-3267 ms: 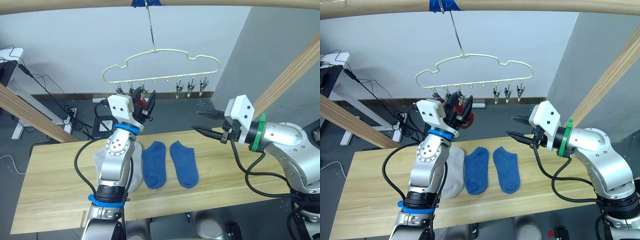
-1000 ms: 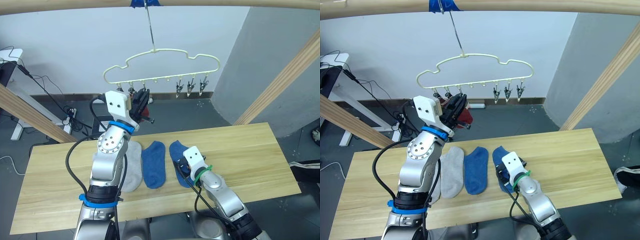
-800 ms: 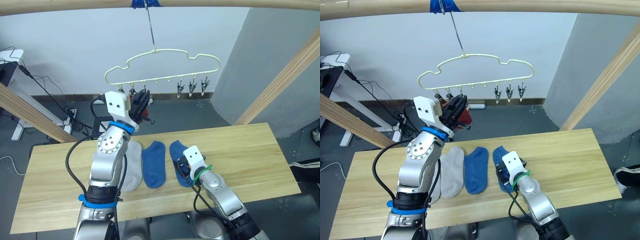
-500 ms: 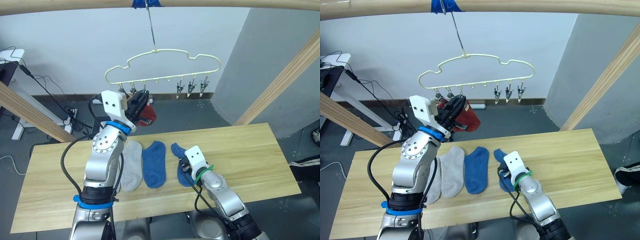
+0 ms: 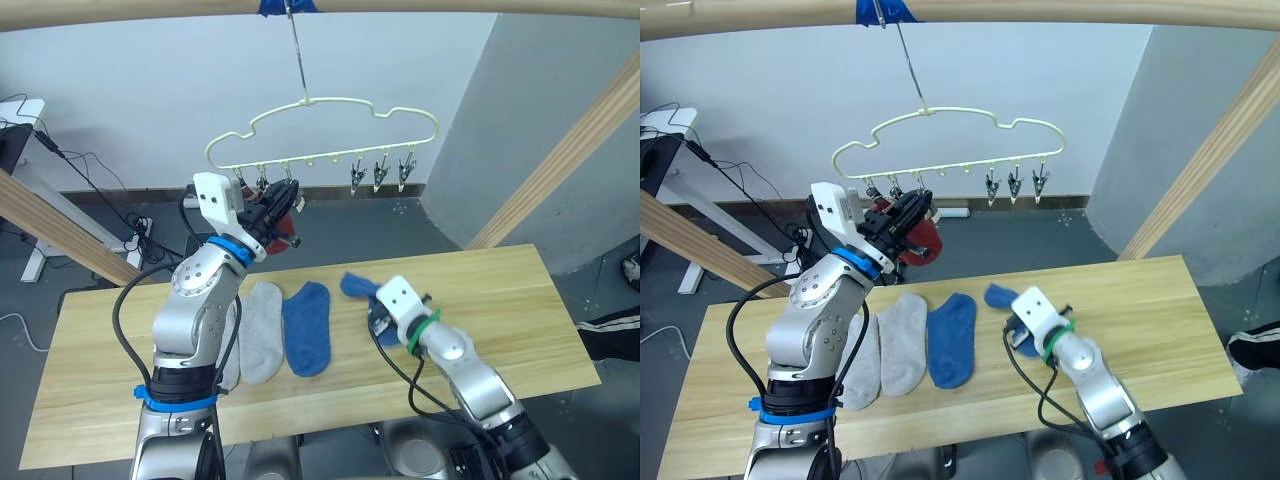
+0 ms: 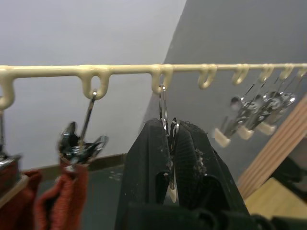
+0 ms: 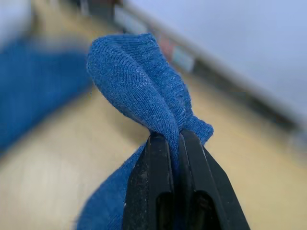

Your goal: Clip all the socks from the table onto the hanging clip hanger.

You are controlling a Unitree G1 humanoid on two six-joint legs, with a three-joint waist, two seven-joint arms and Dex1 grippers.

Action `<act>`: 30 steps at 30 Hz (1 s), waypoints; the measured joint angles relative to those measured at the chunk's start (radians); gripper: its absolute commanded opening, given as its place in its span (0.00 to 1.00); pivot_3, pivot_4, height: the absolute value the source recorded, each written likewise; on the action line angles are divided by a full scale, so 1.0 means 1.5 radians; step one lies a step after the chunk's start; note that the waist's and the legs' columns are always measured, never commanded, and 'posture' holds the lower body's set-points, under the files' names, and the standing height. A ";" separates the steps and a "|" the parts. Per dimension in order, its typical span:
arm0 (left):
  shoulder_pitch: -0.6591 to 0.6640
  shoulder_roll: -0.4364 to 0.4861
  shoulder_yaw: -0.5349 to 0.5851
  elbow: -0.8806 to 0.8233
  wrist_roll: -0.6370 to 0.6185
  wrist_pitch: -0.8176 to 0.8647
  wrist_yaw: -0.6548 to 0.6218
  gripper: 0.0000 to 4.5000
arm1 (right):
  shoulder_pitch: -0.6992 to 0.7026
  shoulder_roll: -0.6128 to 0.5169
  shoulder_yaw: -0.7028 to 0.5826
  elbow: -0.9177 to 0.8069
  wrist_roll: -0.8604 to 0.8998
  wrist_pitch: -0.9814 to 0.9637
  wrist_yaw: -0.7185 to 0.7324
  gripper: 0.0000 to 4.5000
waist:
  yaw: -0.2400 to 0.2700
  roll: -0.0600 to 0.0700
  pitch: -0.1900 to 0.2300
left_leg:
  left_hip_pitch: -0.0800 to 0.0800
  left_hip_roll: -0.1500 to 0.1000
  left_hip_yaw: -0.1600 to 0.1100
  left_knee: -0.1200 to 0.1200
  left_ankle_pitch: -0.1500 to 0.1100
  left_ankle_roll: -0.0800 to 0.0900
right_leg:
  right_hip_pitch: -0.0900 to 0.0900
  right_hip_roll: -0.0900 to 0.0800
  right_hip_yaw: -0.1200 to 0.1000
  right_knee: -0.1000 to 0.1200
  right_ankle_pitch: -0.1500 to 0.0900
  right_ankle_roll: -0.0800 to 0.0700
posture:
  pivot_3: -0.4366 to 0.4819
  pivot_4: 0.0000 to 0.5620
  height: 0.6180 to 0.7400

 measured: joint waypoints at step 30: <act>-0.015 -0.004 0.069 -0.037 -0.179 0.159 0.068 0.03 | -0.065 0.144 -0.015 0.025 0.004 -0.089 -0.040 0.00 | 0.006 0.000 0.000 | -0.001 -0.001 0.000 0.000 0.000 0.000 | -0.001 -0.002 0.000 0.000 0.000 0.000 | 0.20 0.50 0.99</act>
